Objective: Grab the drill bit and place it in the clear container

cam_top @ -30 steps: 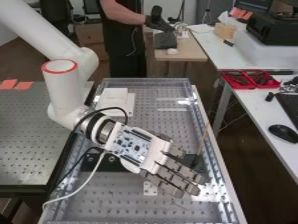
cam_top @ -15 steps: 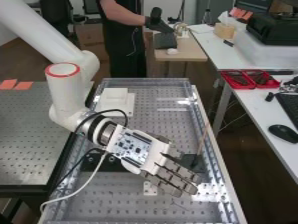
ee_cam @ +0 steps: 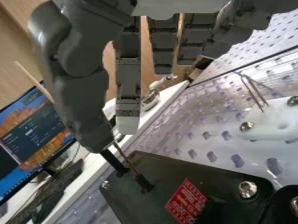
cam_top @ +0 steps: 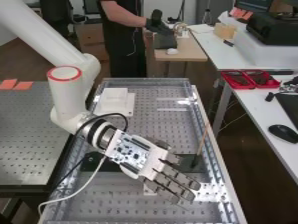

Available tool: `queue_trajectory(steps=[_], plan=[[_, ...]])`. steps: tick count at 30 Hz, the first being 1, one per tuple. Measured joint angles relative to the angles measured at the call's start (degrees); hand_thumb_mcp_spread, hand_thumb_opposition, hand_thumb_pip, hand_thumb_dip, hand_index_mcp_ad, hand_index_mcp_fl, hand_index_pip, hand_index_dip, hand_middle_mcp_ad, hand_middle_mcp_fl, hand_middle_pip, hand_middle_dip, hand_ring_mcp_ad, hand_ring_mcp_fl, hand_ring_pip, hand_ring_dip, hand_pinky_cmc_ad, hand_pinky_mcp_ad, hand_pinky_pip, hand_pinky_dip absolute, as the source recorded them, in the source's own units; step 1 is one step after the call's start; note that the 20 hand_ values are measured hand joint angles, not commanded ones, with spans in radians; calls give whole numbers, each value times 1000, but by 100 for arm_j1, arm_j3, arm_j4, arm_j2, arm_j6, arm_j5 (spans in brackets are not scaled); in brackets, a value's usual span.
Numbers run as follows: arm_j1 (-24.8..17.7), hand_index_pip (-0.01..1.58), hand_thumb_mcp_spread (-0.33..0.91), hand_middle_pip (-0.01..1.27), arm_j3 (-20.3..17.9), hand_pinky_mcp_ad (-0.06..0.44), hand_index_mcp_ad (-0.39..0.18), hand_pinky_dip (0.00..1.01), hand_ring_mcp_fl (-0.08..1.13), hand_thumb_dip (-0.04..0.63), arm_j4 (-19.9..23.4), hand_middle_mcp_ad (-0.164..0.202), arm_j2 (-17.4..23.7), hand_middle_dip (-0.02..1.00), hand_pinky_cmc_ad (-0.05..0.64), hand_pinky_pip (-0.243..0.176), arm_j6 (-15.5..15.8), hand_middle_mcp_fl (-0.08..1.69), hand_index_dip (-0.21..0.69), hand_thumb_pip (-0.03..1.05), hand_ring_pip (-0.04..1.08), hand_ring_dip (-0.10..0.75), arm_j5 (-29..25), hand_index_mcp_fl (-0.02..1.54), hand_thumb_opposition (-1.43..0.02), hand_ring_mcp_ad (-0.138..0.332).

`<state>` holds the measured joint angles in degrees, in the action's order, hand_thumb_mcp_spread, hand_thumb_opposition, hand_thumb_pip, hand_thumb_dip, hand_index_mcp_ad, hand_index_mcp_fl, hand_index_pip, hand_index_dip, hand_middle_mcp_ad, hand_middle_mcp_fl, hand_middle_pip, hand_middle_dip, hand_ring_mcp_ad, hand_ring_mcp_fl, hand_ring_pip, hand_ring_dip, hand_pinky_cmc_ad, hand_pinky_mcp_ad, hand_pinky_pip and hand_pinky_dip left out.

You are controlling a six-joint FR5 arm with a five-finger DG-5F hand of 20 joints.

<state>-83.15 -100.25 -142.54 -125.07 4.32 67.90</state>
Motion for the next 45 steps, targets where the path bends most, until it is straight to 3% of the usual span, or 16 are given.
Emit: queue_trajectory(steps=[14,39,45], plan=[[-75,1037,565,110,-58,42,-38,138,52,262,243,82,-111,222,241,-91,-335,115,428,510,93,16,-169,476,-824,68],[-113,1103,565,112,45,44,-37,138,66,262,199,82,-234,222,267,-91,-281,127,410,494,93,16,-259,508,-829,70],[-102,1194,625,112,90,42,-75,140,75,253,204,80,-262,222,262,-91,-274,166,394,482,93,17,-261,593,-899,68]])
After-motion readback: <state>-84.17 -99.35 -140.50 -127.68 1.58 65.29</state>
